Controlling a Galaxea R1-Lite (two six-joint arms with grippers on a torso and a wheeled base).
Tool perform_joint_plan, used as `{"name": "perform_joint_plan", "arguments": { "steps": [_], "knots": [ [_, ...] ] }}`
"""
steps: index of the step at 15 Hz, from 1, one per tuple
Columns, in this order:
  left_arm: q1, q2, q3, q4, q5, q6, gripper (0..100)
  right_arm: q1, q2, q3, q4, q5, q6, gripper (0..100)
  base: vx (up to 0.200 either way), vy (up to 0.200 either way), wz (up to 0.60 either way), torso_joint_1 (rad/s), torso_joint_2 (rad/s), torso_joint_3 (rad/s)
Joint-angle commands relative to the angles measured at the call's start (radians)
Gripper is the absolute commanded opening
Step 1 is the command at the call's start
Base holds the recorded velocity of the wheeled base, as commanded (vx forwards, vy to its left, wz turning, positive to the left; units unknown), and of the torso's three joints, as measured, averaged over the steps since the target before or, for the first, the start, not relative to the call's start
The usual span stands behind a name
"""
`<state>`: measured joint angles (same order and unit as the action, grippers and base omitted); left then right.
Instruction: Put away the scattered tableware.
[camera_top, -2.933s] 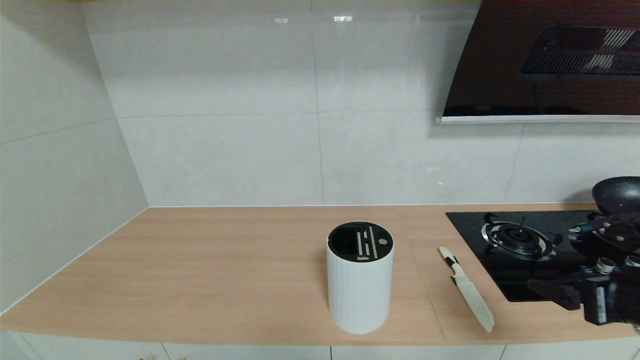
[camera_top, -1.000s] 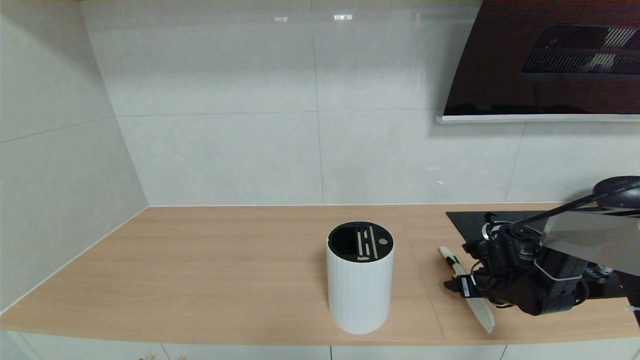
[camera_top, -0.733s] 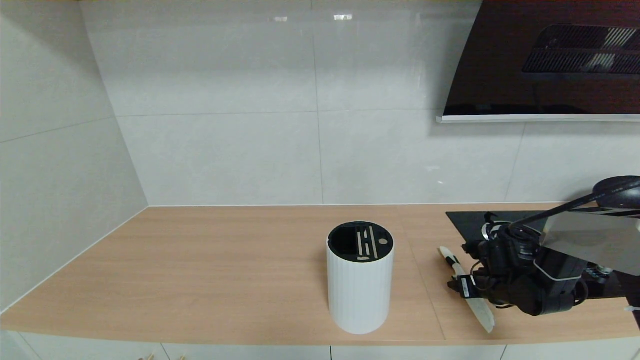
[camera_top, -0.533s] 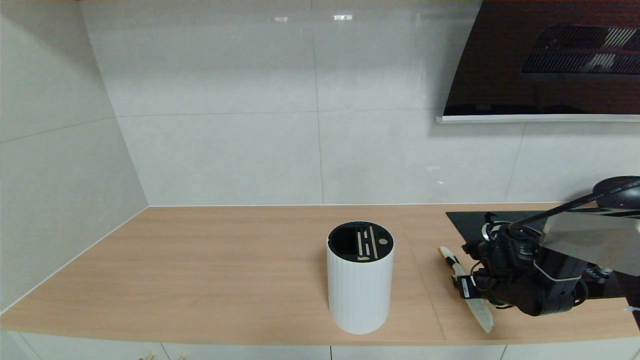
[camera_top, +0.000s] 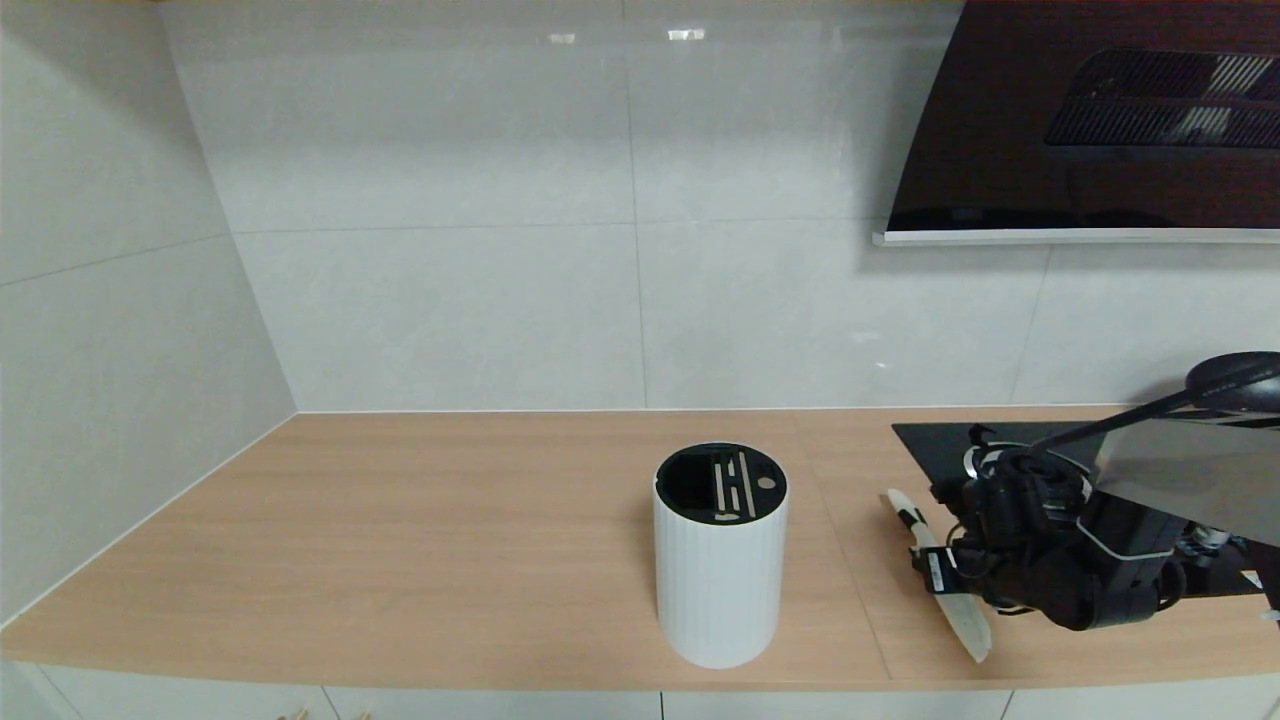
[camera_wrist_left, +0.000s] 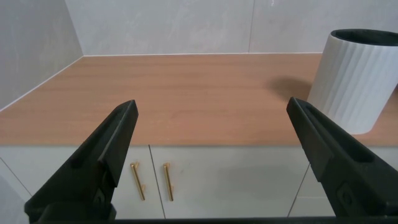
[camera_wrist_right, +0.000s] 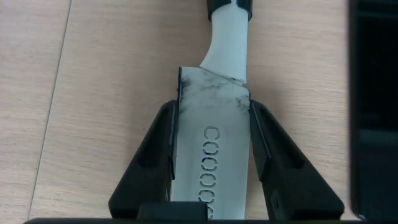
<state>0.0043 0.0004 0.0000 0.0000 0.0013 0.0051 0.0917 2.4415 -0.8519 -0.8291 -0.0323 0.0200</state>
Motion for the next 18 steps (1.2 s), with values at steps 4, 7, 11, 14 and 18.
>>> {"name": "perform_joint_plan", "arguments": {
  "steps": [4,7,11,14,18],
  "knots": [
    [0.0,0.0,-0.005,-0.006,-0.004,-0.002,100,0.003,-0.213,0.079,-0.002,0.002,0.015,0,0.0,0.0,0.0,0.0,0.0,0.0],
    [-0.013,0.082,-0.278,0.121,-0.181,-0.007,100,0.066,-0.432,0.096,0.01,0.002,0.052,0,0.0,0.0,0.0,0.0,0.0,0.0],
    [-0.017,0.536,-0.566,0.186,-0.406,0.032,100,0.214,-0.622,0.008,0.13,-0.003,0.054,0,0.0,0.0,0.0,0.0,0.0,0.0],
    [-0.035,0.851,-0.675,0.13,-0.442,0.164,100,0.306,-0.714,-0.033,0.16,-0.024,0.057,0,0.0,0.0,0.0,0.0,0.0,0.0],
    [-0.188,1.149,-0.678,-0.107,-0.435,0.046,100,0.428,-0.819,0.01,0.17,-0.046,0.112,0,0.0,0.0,0.0,0.0,0.0,0.0]
  ]
}}
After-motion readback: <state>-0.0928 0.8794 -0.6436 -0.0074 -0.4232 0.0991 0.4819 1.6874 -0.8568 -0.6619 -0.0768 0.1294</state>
